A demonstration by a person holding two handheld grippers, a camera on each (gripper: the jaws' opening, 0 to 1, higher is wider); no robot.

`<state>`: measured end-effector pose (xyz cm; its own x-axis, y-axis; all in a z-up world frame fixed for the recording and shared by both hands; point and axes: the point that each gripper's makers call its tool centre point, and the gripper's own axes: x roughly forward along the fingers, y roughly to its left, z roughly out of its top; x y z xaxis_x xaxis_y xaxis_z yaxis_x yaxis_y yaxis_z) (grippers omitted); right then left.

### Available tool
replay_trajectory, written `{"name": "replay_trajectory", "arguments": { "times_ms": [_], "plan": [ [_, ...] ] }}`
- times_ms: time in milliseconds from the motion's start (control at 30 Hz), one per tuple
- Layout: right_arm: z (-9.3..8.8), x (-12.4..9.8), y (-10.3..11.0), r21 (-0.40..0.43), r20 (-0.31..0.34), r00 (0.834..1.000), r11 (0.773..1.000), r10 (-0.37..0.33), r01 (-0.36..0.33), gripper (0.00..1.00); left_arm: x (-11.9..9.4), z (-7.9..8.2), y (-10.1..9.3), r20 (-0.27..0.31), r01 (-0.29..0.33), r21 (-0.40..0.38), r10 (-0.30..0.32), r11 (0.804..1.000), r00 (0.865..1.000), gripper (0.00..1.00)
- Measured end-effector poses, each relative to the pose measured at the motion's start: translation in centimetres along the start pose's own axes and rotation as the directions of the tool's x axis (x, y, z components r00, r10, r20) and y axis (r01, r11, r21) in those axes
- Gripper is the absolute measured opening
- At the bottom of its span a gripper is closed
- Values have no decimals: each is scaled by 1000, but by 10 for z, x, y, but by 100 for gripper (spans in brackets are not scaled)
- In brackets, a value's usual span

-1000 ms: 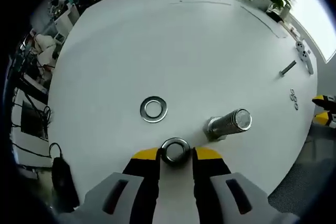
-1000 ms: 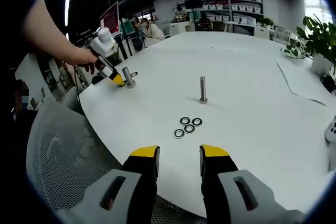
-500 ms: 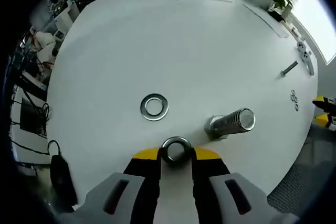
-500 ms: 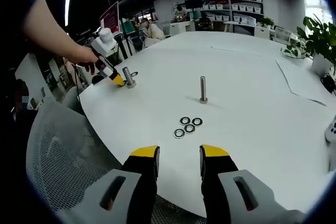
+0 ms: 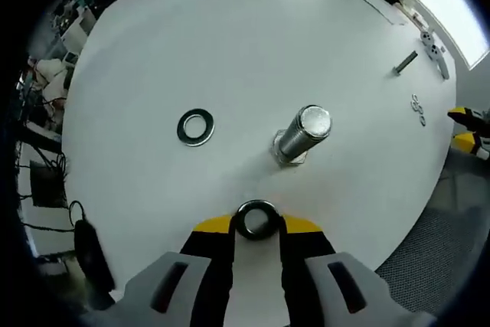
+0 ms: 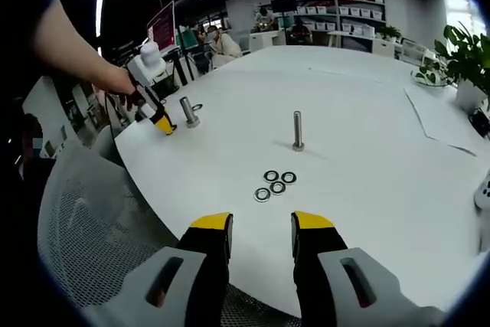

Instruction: Place the washer onto the threaded stud by aligning its center hole with the stud, sliding it down to the base, and recovering from edge contact or off-axis alignment until the washer reaches the visible bottom stop.

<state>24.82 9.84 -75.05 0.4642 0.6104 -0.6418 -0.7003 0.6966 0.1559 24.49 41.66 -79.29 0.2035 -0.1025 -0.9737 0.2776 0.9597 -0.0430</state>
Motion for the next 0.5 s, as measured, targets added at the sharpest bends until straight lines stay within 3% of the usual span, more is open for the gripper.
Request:
{"name": "replay_trajectory", "arguments": {
  "times_ms": [167, 300, 367, 500],
  "plan": [
    [0, 0, -1, 1, 3, 1000, 1000, 0, 0, 33, -4, -9, -11, -17, 13, 26, -12, 1000, 1000, 21],
    [0, 0, 0, 1, 4, 1000, 1000, 4, -4, 33, -4, -10, -8, -41, -20, 179, 28, 984, 999, 21],
    [0, 0, 1, -1, 3, 1000, 1000, 6, -6, 33, -3, -11, -4, -48, -12, 138, 19, 990, 999, 21],
    [0, 1, 1, -5, 0, 1000, 1000, 8, -8, 33, -1, -10, -2, -52, -4, 137, 11, 991, 999, 21]
  ]
}}
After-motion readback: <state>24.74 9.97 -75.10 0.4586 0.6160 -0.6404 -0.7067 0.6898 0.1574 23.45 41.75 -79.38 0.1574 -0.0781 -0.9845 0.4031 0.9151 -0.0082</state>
